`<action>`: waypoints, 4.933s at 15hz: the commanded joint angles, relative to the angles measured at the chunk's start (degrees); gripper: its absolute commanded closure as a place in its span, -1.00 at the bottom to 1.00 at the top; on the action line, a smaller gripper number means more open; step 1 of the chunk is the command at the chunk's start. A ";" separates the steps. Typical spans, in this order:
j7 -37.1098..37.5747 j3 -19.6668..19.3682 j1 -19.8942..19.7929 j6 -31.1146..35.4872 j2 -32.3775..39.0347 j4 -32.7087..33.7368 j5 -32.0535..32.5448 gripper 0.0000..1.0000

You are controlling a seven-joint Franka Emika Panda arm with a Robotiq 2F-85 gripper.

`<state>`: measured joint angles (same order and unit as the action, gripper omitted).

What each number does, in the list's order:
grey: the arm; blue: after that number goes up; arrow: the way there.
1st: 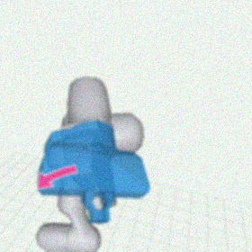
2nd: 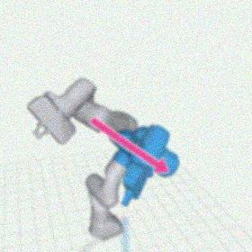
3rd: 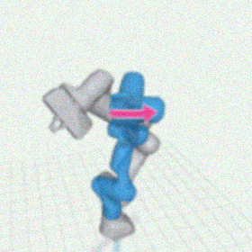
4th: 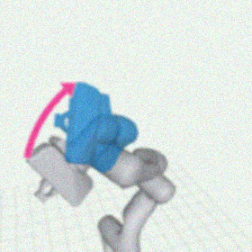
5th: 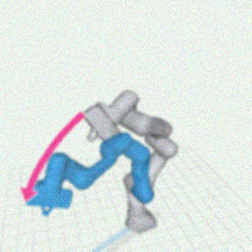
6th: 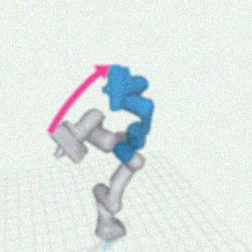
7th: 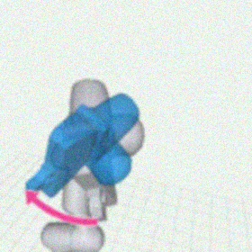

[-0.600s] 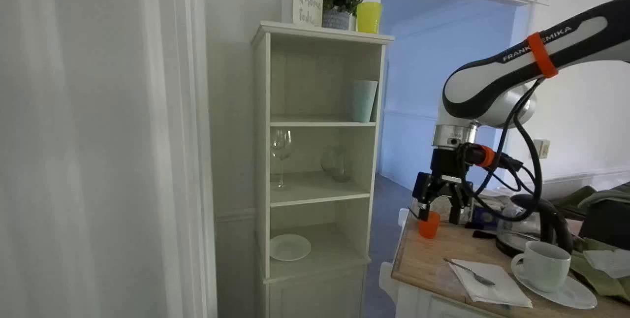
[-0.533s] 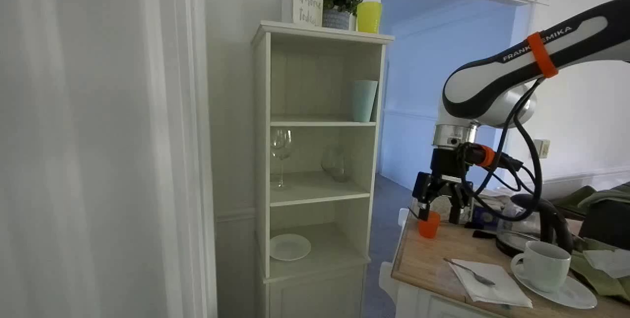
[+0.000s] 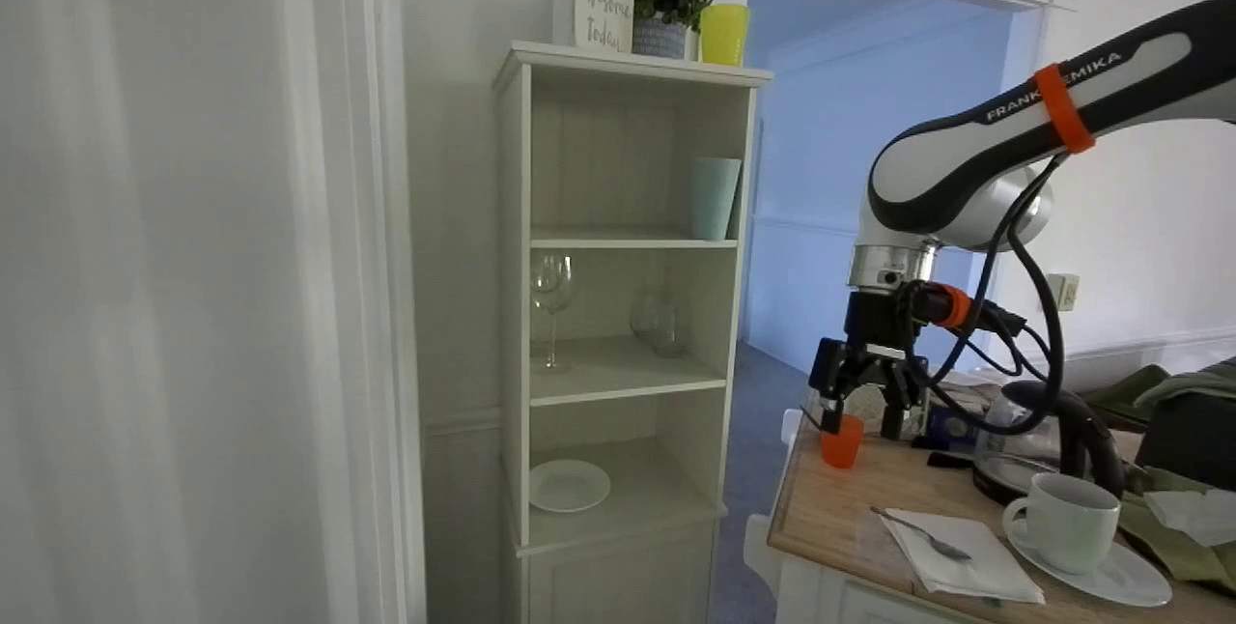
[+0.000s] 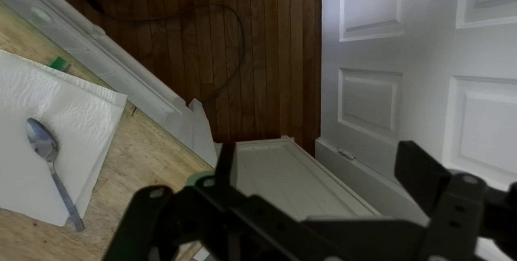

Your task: Move the orange cup to the right

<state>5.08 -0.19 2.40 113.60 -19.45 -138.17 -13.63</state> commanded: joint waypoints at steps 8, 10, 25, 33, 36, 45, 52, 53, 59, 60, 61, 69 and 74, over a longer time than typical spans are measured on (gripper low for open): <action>-0.12 0.40 -0.45 -0.13 0.01 0.08 -0.12 -1.00; -0.12 0.40 -0.45 -0.13 0.01 0.08 -0.12 -1.00; 2.40 -5.87 -9.15 8.62 12.71 15.07 4.33 -1.00; 2.78 -7.72 -9.92 13.06 25.51 25.43 7.41 -1.00; 3.99 -8.32 -10.06 13.12 29.90 29.00 8.60 -1.00; 7.32 -9.79 -10.30 14.95 36.06 32.66 9.26 -1.00; 8.42 -9.88 -10.27 14.89 36.91 33.63 9.25 -1.00; 8.43 -9.88 -10.27 14.89 36.91 33.63 9.25 -1.00; 6.18 -9.85 -10.72 16.05 38.95 34.53 9.51 -1.00; 5.12 -9.74 -10.89 16.59 39.44 34.63 9.46 -1.00; 3.30 -9.54 -11.14 17.53 40.03 34.79 9.42 -1.00; -2.37 -8.94 -11.56 19.66 44.88 37.13 9.88 -1.00; -4.29 -8.15 -11.78 20.30 46.96 38.71 9.43 -1.00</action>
<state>2.36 -9.54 -8.15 133.31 25.86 -101.56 -4.50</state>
